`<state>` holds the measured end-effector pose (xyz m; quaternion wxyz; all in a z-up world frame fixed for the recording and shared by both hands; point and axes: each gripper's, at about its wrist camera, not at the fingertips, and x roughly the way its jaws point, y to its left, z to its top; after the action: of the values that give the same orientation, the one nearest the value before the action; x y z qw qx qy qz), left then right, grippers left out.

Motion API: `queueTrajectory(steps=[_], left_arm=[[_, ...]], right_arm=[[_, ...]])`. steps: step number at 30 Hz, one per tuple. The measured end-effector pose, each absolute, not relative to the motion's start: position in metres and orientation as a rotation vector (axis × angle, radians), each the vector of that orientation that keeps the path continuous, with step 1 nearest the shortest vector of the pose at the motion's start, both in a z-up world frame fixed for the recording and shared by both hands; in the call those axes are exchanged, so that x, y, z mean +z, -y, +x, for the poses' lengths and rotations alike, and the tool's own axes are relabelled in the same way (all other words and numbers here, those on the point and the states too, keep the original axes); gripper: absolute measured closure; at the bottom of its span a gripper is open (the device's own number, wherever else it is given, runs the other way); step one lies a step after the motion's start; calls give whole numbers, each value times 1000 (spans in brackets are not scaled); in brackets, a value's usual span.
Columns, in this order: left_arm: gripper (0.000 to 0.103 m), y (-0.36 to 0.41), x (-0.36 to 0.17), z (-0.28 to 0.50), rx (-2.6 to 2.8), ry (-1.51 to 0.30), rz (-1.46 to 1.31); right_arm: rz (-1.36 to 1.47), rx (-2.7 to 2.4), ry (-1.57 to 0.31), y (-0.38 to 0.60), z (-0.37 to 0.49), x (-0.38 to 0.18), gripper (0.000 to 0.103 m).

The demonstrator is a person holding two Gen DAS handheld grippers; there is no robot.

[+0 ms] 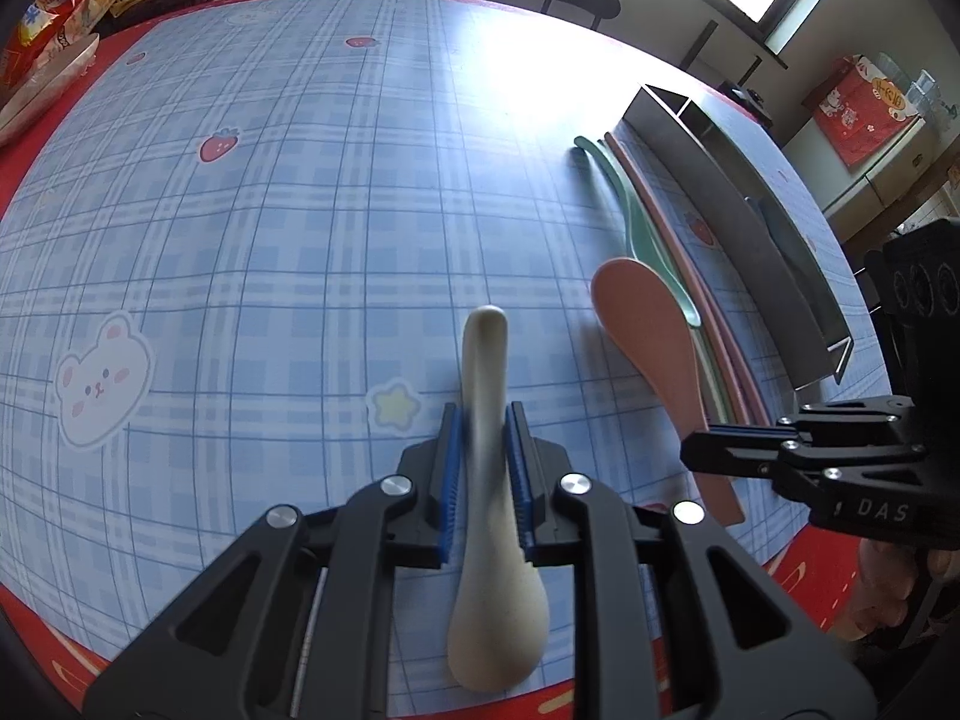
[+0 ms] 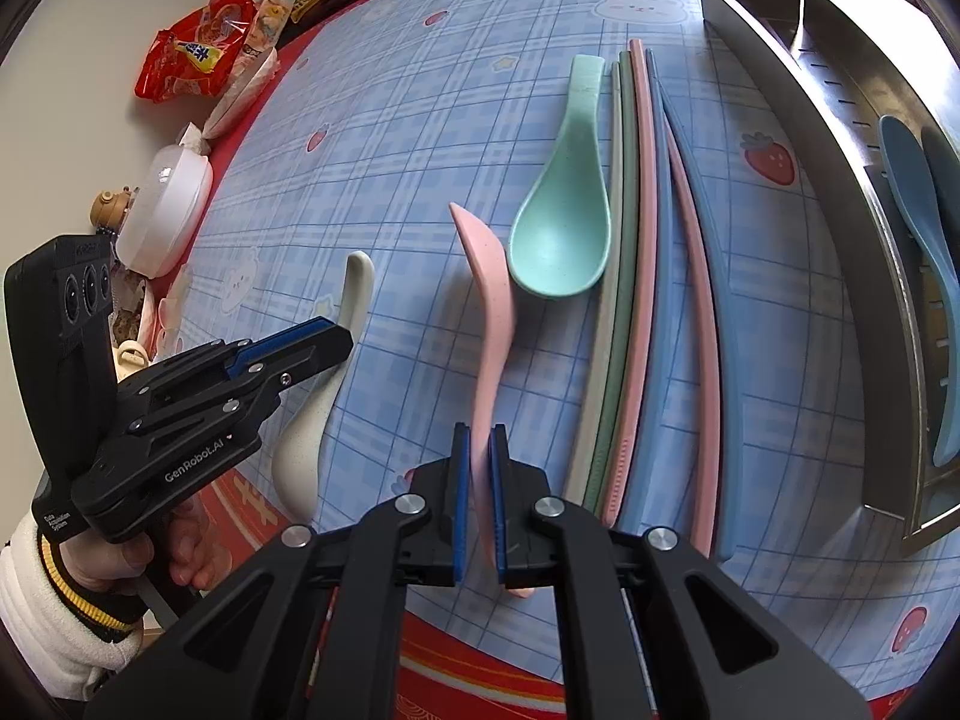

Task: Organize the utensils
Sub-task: 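Lift the beige spoon with the left gripper while the right gripper lifts the pink spoon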

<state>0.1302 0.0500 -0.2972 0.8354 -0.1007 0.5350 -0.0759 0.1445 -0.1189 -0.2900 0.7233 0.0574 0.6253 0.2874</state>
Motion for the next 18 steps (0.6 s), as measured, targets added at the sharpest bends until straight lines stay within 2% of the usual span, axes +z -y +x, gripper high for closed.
queueTrajectory(steps=[9, 11, 12, 18], left_arm=[[83, -33, -296, 151, -177, -1121, -64], [76, -33, -294, 148, -204, -1142, -58], [73, -37, -294, 143, -213, -1152, -69], [72, -66, -296, 116, -260, -1226, -256]], right_arm=[[128, 640, -1371, 120, 142, -291, 96], [127, 642, -1371, 122, 141, -291, 96], [126, 641, -1373, 122, 141, -290, 96], [120, 638, -1391, 124, 139, -290, 96]])
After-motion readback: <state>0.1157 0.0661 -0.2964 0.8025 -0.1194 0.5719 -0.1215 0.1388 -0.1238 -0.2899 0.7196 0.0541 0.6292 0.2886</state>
